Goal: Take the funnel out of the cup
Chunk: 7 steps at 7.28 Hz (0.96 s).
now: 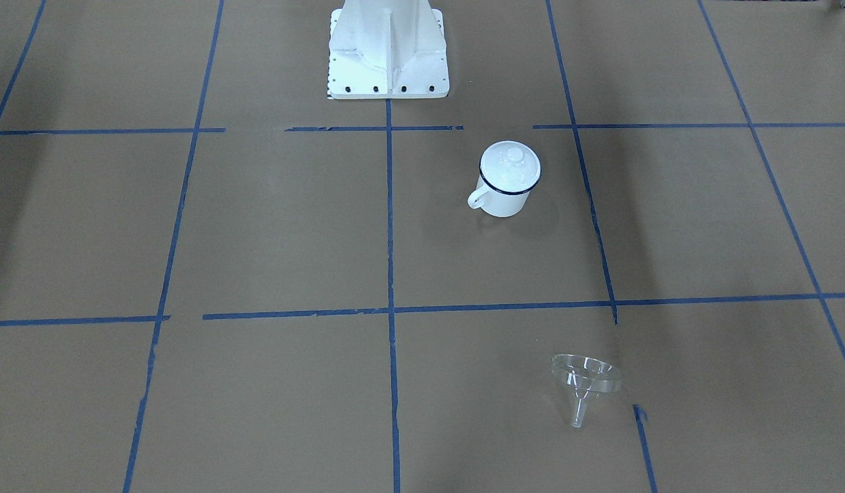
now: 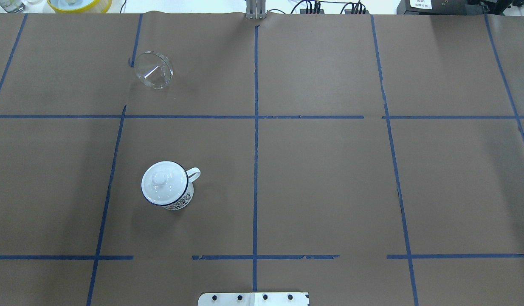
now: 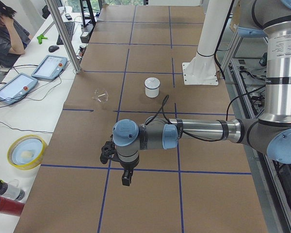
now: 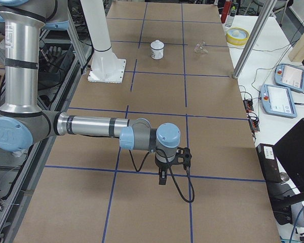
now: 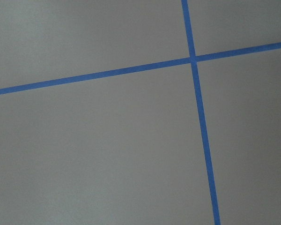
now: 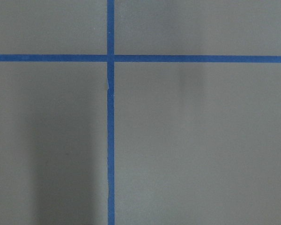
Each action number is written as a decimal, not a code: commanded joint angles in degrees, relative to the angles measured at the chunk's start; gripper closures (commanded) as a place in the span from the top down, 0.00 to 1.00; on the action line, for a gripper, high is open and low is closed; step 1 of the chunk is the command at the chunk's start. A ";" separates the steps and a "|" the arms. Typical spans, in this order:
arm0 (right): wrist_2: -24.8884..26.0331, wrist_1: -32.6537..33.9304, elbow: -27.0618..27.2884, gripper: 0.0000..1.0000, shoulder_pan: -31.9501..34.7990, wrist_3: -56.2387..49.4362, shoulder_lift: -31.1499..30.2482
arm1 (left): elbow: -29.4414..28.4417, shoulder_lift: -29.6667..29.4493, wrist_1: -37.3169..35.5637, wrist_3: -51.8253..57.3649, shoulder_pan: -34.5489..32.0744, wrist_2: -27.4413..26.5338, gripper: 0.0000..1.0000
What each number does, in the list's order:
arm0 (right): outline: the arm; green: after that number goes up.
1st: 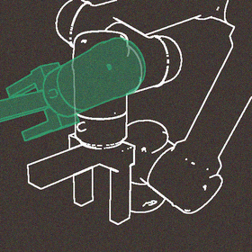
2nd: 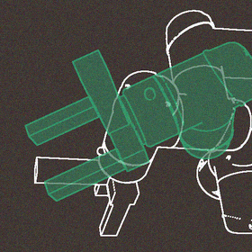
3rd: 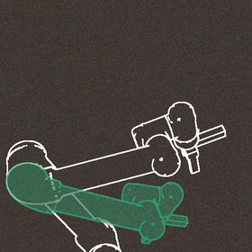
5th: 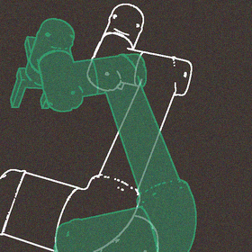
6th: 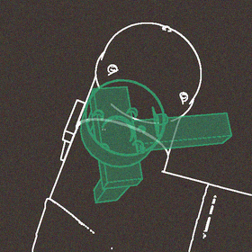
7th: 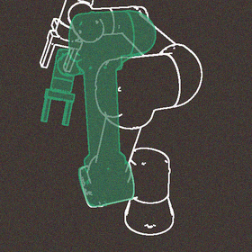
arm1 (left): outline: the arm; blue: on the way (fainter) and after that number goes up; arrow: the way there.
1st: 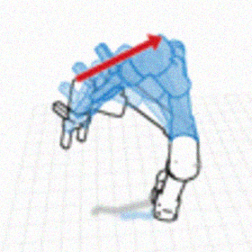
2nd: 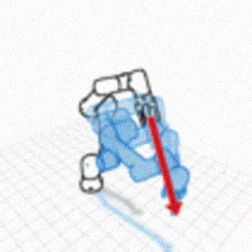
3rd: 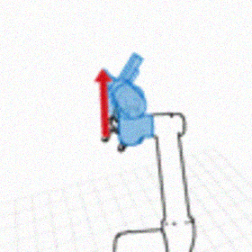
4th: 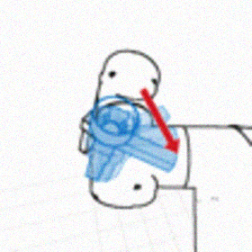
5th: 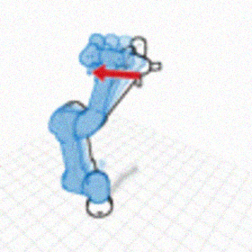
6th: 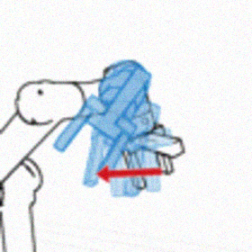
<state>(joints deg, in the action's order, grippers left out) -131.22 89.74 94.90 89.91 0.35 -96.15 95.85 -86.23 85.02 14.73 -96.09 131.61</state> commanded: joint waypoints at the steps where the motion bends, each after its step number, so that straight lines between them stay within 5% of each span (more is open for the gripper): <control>1: 0.00 0.00 0.02 1.00 0.00 0.00 0.00 | 0.30 -0.26 0.15 0.12 -0.07 0.14 1.00; 7: 0.00 0.00 0.02 1.00 0.00 0.00 0.00 | 1.09 -0.17 0.06 0.47 -0.15 0.31 1.00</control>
